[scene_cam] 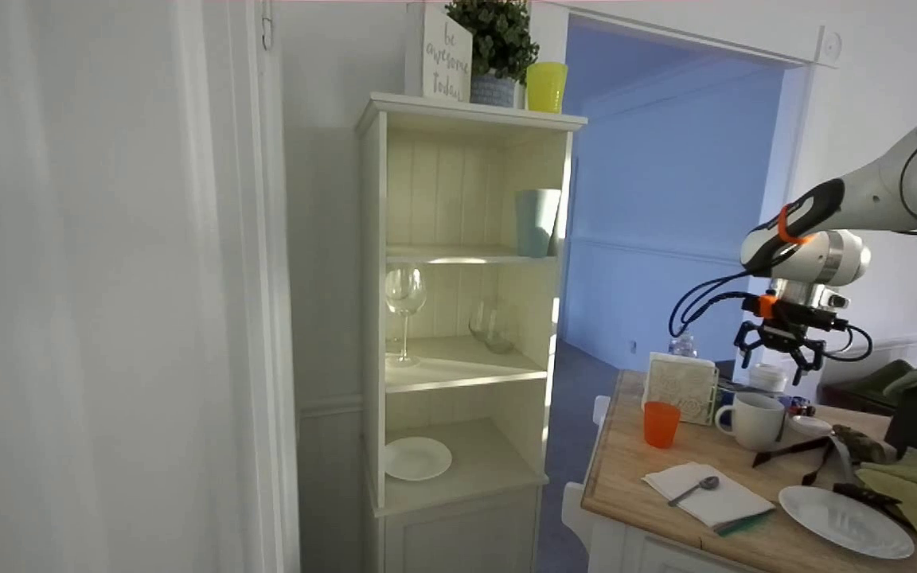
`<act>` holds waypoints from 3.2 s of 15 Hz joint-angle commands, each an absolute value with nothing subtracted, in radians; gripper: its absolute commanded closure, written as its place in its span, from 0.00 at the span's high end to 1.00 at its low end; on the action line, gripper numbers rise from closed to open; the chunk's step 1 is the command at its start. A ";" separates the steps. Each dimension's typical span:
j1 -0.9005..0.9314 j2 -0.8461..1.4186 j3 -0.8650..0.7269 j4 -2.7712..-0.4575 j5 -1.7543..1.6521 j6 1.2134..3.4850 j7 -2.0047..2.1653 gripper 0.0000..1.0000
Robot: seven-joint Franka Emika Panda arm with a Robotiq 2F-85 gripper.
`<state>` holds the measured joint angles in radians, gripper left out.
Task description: Put the mug on the plate
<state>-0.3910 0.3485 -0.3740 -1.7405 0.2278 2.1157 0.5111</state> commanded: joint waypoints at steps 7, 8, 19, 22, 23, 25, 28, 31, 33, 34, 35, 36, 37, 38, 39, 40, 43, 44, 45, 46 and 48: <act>-0.393 0.366 -0.375 -1.714 0.235 2.102 0.529 1.00; -0.393 0.366 -0.375 -1.714 0.235 2.102 0.529 1.00; -0.469 0.521 -0.370 -1.627 0.294 2.165 0.511 1.00; -0.485 0.549 -0.361 -1.606 0.310 2.173 0.496 1.00; -0.490 0.559 -0.357 -1.599 0.316 2.174 0.488 1.00; -0.497 0.578 -0.352 -1.585 0.319 2.179 0.477 1.00; -0.509 0.600 -0.340 -1.567 0.332 2.176 0.452 1.00; -0.520 0.625 -0.331 -1.545 0.342 2.169 0.430 0.78; -0.526 0.636 -0.326 -1.538 0.348 2.172 0.416 0.69; -0.529 0.643 -0.324 -1.533 0.349 2.170 0.411 0.63; -0.531 0.645 -0.323 -1.529 0.348 2.169 0.407 0.56; -0.533 0.650 -0.321 -1.525 0.348 2.167 0.403 0.47; -0.533 0.650 -0.322 -1.523 0.344 2.163 0.403 0.41; -0.533 0.648 -0.324 -1.523 0.339 2.156 0.402 0.33; -0.532 0.645 -0.327 -1.524 0.335 2.154 0.400 0.27; -0.531 0.642 -0.327 -1.525 0.332 2.150 0.398 0.19; -0.528 0.629 -0.333 -1.541 0.320 2.146 0.381 0.07; -0.529 0.625 -0.330 -1.544 0.321 2.141 0.369 0.05; -0.529 0.617 -0.327 -1.551 0.322 2.132 0.357 0.01; -0.528 0.611 -0.326 -1.557 0.323 2.133 0.347 0.05; -0.524 0.584 -0.323 -1.582 0.322 2.134 0.318 0.06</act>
<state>-0.5130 0.6335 -0.3399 -1.5539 0.3133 2.1607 0.3675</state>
